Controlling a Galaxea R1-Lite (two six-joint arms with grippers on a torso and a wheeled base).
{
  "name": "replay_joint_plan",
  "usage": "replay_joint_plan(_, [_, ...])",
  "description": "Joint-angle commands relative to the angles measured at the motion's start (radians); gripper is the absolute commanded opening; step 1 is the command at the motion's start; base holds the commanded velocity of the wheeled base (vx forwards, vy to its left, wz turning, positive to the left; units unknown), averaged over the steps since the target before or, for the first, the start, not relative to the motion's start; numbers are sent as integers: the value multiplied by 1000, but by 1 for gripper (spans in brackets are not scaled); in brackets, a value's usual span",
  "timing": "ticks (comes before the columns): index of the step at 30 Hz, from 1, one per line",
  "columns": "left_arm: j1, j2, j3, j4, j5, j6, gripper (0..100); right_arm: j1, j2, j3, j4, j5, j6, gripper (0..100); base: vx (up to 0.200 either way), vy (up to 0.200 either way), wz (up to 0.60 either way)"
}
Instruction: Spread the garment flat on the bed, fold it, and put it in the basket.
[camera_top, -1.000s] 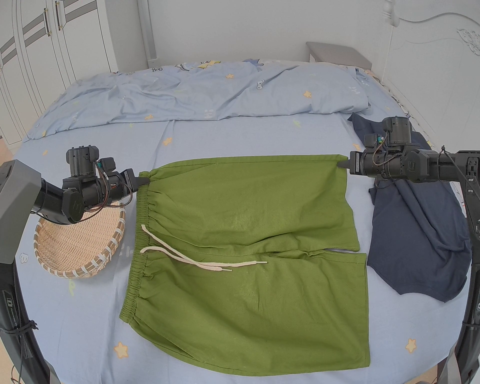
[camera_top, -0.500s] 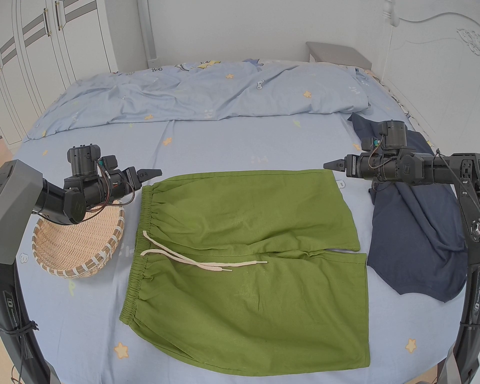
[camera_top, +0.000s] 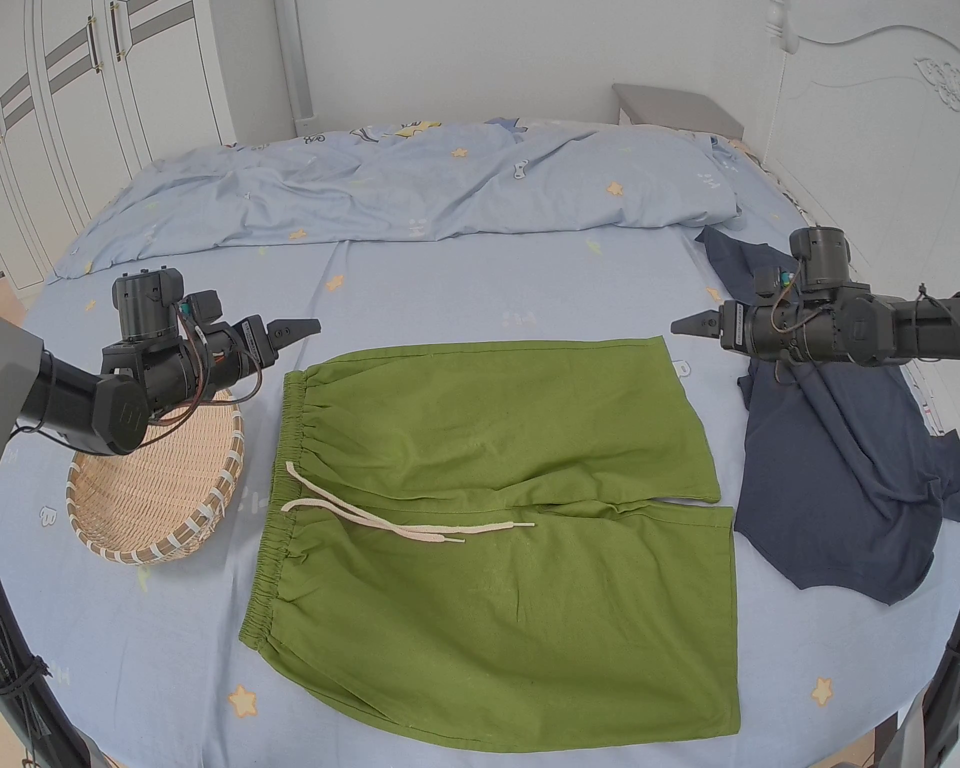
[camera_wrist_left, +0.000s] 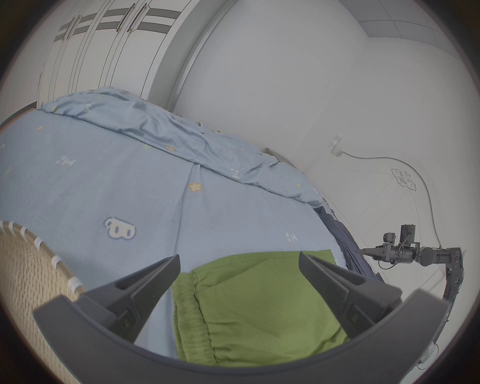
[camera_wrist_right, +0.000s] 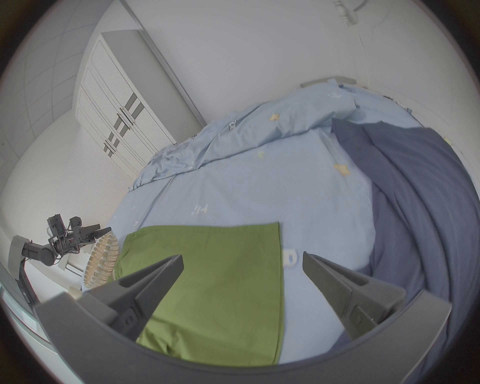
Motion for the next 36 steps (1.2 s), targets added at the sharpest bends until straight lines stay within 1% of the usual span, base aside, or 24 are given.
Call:
replay_joint_plan(1, [-42,-260,304,-7,9,-6,100,-9,-301,337,-11,8,42,100,0,0,0])
replay_joint_plan(2, [-42,-310,429,-14,7,-19,100,-10,-369,457,-11,8,42,100,0,0,0])
replay_joint_plan(6, [-31,-390,663,-16,2,-69,100,-9,-474,683,-12,17,50,100,0,0,0])
replay_joint_plan(9, [-31,-390,663,-16,2,-69,100,-9,-474,683,-12,17,50,100,0,0,0])
replay_joint_plan(10, [-15,-478,847,-16,-76,-121,100,-20,-565,857,-14,68,47,100,0,0,0])
replay_joint_plan(12, [-12,-490,862,-14,-91,-126,100,-24,-576,874,-14,76,44,100,0,0,0])
replay_joint_plan(13, [-5,-542,939,-10,-182,-138,100,-49,-625,942,-14,109,37,100,0,0,0])
replay_joint_plan(14, [-2,-557,963,-7,-211,-138,100,-63,-645,960,-14,120,37,100,0,0,0])
replay_joint_plan(16, [1,-579,1006,-5,-243,-138,100,-83,-680,992,-14,140,39,100,0,0,0])
replay_joint_plan(18, [1,-579,1006,-5,-243,-138,100,-83,-680,992,-14,140,39,100,0,0,0])
replay_joint_plan(19, [-2,-591,1061,-5,-271,-135,100,-96,-718,1012,-12,159,37,100,0,0,0])
replay_joint_plan(20, [-4,-588,1100,-11,-292,-126,100,-101,-743,1014,-9,160,40,100,0,0,0])
replay_joint_plan(22, [-4,-576,1118,-14,-304,-118,100,-101,-758,1023,-7,159,40,100,0,0,0])
replay_joint_plan(27, [7,-495,1123,-14,-306,-105,100,-89,-760,1046,-11,157,36,100,0,0,0])
replay_joint_plan(32, [18,-398,1112,-16,-303,-86,100,-87,-757,1055,-11,159,5,100,0,0,0])
replay_joint_plan(33, [34,-358,1104,-17,-301,-71,100,-89,-754,1055,-11,159,-1,100,0,0,0])
replay_joint_plan(35, [44,-340,1100,-19,-303,-57,100,-89,-754,1057,-11,159,-1,100,0,0,0])
replay_joint_plan(36, [71,-309,1092,-23,-304,-22,100,-90,-751,1057,-11,159,-1,100,0,0,0])
